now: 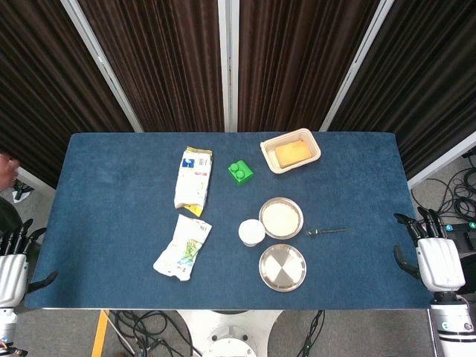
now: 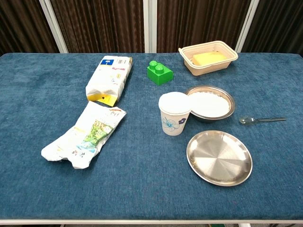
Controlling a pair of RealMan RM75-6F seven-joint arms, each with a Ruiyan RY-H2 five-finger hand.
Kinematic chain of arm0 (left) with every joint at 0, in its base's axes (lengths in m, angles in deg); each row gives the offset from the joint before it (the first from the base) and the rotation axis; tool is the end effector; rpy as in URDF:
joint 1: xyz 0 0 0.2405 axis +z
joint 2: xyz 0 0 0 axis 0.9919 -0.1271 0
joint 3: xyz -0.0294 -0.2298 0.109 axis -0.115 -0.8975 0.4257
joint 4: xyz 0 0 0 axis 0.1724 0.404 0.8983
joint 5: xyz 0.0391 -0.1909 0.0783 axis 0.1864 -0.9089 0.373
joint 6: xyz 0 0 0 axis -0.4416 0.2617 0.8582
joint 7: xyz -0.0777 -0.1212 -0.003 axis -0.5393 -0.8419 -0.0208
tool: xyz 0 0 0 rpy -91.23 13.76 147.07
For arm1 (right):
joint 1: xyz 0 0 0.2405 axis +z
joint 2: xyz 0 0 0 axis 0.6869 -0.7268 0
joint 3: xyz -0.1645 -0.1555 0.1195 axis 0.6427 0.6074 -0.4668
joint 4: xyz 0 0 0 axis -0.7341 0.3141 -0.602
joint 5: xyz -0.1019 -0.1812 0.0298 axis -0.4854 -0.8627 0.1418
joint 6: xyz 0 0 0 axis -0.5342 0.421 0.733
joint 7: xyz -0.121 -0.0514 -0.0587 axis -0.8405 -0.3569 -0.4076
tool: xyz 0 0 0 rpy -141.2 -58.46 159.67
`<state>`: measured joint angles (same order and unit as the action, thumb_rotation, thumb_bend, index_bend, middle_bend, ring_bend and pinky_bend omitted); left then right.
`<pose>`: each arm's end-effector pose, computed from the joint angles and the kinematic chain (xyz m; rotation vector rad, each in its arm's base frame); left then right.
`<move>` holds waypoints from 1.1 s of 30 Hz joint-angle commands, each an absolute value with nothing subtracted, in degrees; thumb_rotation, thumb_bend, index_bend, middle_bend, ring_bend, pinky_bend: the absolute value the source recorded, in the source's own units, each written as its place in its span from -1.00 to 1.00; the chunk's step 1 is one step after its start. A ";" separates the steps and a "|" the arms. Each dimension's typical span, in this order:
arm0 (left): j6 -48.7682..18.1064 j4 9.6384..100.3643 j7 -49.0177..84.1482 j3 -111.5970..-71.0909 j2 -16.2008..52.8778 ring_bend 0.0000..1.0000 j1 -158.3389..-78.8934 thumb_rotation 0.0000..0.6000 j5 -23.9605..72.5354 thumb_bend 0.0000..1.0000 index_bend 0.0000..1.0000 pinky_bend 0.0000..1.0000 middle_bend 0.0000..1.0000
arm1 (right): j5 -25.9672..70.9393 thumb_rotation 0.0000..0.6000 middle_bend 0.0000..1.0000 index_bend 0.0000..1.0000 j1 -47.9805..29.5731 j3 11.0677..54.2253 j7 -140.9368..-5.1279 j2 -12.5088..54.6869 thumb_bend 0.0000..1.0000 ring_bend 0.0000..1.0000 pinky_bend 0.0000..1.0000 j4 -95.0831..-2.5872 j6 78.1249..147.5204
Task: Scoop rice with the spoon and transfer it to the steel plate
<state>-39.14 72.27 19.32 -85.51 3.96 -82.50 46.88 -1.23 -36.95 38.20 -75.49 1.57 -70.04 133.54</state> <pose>-0.3299 0.1507 0.1447 -1.2763 -0.9394 -0.8417 -0.2911 -0.1948 0.1591 1.3892 -0.8891 0.9767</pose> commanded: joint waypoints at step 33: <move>-38.21 72.42 19.60 -85.35 4.24 -0.86 -82.57 1.00 45.91 -0.67 -0.53 -0.91 -0.73 | 8.42 1.00 -0.20 -0.19 -17.38 37.35 -90.78 20.46 -0.46 -0.85 -1.00 -49.39 103.75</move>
<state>-38.22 72.41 19.60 -85.35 4.24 -82.56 45.92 8.15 -18.58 37.09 -90.02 18.67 -51.48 104.91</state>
